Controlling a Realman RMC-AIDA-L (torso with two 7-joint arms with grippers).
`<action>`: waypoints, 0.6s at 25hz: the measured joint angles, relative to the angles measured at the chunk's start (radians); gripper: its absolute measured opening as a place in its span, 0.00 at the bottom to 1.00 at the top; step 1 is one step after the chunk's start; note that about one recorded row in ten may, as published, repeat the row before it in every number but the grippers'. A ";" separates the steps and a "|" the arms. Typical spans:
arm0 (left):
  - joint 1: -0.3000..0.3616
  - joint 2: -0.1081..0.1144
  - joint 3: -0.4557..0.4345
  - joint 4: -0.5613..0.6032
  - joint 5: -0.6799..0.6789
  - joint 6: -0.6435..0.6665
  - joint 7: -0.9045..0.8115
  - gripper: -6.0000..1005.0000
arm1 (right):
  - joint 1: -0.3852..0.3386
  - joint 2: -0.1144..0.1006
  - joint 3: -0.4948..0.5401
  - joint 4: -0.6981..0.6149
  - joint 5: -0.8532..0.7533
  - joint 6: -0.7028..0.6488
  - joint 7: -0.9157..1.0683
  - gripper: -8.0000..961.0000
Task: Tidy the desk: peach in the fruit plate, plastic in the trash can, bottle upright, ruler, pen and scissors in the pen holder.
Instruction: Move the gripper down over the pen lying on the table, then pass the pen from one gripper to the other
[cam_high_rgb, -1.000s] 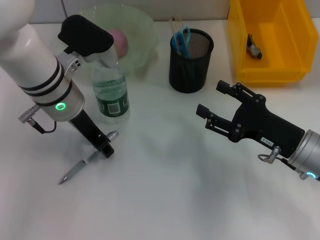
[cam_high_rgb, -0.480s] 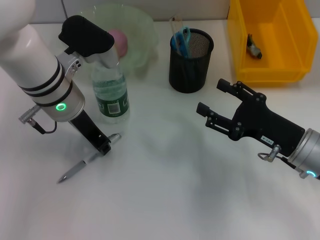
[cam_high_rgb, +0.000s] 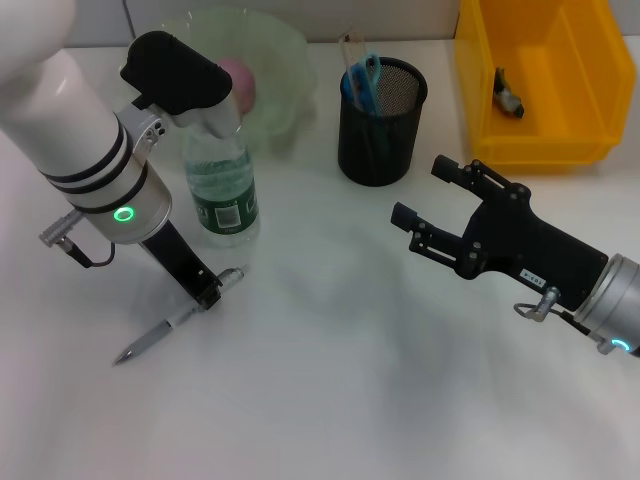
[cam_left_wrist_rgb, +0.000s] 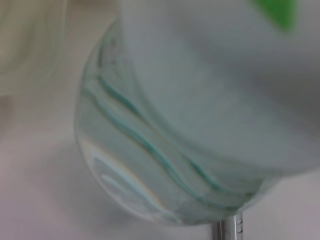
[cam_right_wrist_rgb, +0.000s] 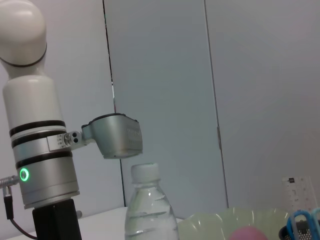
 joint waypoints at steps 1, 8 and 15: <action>0.000 0.000 0.000 0.001 0.000 0.001 0.000 0.19 | 0.000 0.000 0.000 0.000 0.000 0.000 0.000 0.83; 0.000 0.000 0.001 0.023 0.001 0.012 0.000 0.18 | 0.000 0.000 0.003 0.000 0.000 0.002 0.000 0.83; 0.011 0.001 -0.008 0.082 -0.003 0.036 -0.001 0.18 | 0.000 0.000 0.004 0.000 0.000 0.008 0.000 0.83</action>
